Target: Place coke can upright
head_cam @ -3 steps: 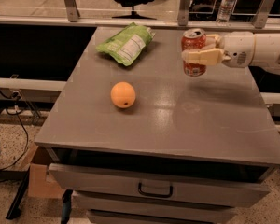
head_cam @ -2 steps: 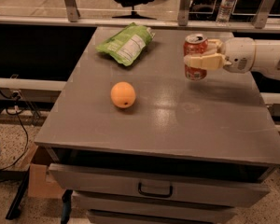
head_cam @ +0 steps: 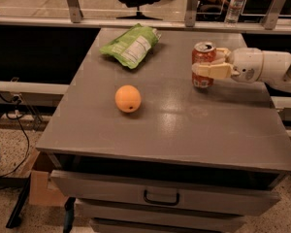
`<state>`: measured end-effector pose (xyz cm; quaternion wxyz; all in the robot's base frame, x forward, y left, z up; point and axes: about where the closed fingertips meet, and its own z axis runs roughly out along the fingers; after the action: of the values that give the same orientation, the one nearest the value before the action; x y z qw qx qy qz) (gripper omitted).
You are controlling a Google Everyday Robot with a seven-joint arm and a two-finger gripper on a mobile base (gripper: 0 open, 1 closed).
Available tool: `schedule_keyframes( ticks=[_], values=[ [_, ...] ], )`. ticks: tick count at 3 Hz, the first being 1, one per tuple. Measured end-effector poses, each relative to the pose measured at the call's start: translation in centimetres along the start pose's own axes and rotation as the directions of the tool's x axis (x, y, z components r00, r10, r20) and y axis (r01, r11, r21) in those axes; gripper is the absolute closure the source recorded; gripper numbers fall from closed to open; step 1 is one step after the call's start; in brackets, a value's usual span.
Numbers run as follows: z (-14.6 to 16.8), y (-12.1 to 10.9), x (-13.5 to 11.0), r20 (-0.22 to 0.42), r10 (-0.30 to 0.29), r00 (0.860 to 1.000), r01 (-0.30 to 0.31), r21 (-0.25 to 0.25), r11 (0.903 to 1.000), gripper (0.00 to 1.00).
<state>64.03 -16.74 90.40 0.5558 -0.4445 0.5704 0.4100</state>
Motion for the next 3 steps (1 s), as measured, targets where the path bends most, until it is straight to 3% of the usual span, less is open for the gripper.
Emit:
schedule_keyframes(
  ticks=[2,3],
  values=[
    [-0.6,-0.2,0.6,0.017,-0.008,1.0,0.008,-0.022,0.9997,0.36],
    [-1.4,-0.1,0.6,-0.012,-0.023,1.0,0.022,-0.016,0.9996,0.13]
  ],
)
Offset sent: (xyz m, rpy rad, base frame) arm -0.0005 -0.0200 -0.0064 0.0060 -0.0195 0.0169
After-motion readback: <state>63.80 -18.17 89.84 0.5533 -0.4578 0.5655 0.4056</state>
